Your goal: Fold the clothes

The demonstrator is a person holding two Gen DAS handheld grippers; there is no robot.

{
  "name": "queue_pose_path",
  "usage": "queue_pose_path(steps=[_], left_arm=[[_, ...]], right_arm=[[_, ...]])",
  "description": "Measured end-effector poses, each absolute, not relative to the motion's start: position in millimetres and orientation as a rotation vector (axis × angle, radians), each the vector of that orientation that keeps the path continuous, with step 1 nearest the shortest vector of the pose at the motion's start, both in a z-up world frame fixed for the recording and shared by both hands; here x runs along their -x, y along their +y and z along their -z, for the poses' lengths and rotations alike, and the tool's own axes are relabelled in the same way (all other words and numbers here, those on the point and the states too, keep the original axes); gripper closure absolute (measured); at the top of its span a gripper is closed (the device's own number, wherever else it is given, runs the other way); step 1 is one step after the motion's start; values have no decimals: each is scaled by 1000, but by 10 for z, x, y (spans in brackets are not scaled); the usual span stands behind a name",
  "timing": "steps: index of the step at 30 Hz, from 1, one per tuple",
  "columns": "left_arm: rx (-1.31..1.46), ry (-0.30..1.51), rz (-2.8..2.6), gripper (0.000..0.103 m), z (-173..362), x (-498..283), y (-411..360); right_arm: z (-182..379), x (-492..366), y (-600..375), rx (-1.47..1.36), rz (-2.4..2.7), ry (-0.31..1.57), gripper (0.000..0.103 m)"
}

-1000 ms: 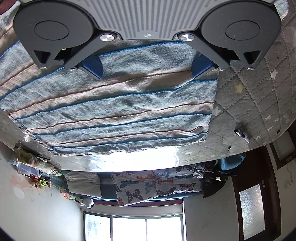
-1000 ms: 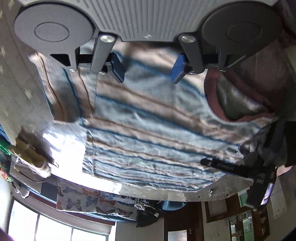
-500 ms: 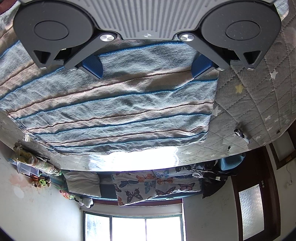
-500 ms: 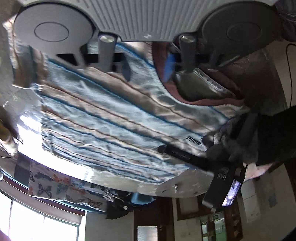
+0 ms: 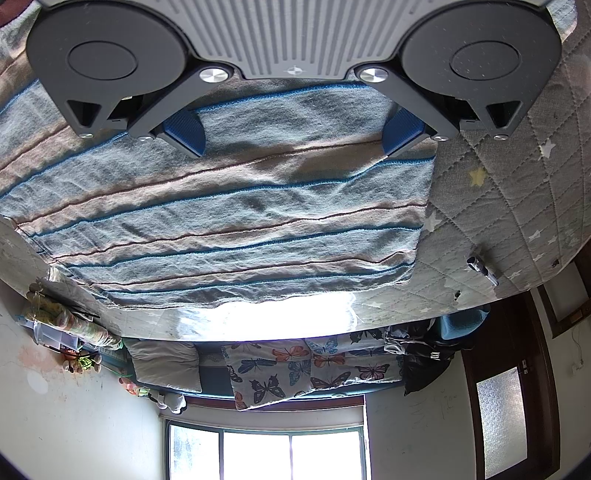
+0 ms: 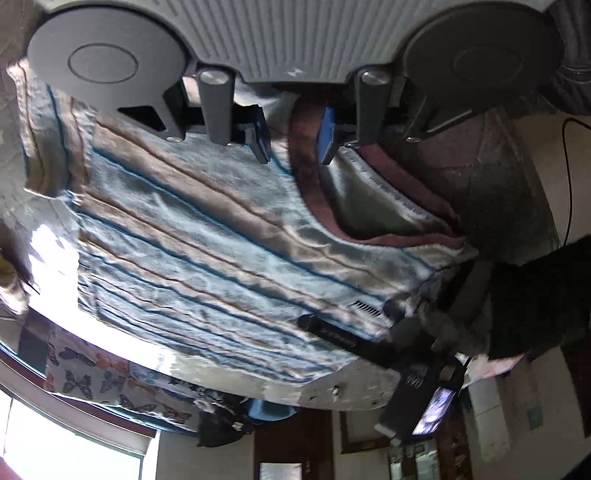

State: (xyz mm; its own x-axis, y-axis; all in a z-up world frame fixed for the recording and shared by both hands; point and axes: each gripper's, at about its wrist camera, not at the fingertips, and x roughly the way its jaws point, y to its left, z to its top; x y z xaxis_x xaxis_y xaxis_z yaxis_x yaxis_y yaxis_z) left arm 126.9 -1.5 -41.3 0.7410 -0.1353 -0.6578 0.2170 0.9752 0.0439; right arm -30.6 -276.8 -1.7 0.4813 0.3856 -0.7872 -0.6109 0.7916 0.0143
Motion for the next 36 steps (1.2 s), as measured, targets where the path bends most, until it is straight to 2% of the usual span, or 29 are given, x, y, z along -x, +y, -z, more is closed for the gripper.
queue_pose_path(steps=[5, 7, 12, 25, 36], left_arm=[[-121, 711, 193, 0, 413, -1268, -16], [-121, 711, 193, 0, 412, -1267, -14], [-121, 711, 193, 0, 413, -1270, -13], [-156, 708, 196, 0, 377, -1262, -47], [-201, 628, 357, 0, 59, -683, -298]], right_arm=[[-35, 237, -3071, 176, -535, 854, 68], [-47, 208, -3230, 102, -518, 858, 62], [-88, 287, -3416, -15, -577, 857, 63], [74, 453, -3149, 95, -638, 898, 61], [-97, 409, -3443, 16, -534, 826, 61]])
